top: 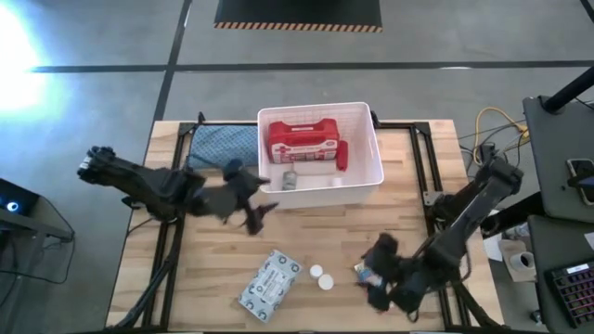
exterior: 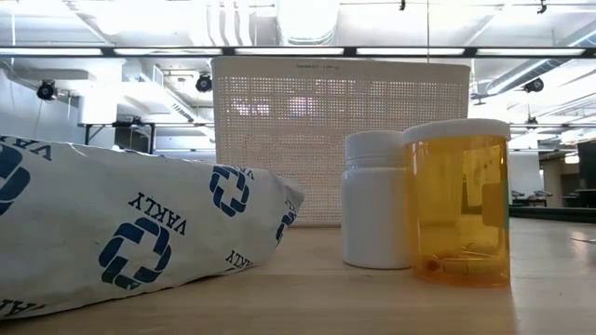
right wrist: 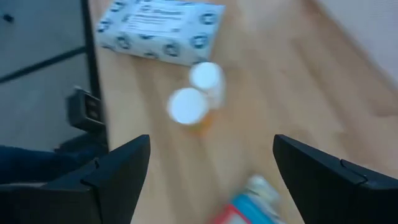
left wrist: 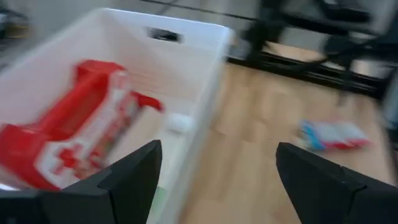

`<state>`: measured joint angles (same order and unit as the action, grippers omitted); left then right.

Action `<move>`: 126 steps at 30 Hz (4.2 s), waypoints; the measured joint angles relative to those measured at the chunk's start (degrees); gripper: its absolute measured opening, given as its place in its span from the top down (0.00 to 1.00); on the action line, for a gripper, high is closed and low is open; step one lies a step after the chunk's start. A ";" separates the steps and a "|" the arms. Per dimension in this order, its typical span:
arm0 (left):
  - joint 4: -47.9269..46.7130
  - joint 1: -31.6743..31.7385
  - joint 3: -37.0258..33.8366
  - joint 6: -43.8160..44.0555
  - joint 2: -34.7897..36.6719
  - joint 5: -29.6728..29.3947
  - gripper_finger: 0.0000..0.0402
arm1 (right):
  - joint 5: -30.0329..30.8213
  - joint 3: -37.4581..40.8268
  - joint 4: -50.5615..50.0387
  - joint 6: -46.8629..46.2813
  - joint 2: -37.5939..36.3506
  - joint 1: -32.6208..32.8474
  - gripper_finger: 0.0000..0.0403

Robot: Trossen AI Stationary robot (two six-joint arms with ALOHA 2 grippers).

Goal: Pick & place medical supplies in basket/bin
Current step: Put the yellow medicine bottle into the bin, then put the white medicine bottle into the bin

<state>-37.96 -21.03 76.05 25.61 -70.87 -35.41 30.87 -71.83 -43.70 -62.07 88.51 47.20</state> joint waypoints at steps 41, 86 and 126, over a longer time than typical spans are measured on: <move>0.07 -16.90 -12.69 10.99 5.57 0.80 0.27 | -0.79 -17.90 -1.39 -0.76 30.64 -6.91 0.18; -0.19 -16.86 -12.69 11.62 5.55 0.74 0.27 | -1.38 -11.67 6.61 -5.19 30.51 -7.52 0.56; 3.05 -16.84 -16.40 18.44 5.53 -0.49 0.27 | 7.64 -15.15 -13.05 26.37 -3.71 -43.29 0.14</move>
<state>-34.91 -37.87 59.64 44.05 -65.34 -35.90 38.51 -86.98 -56.74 -35.69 84.81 3.91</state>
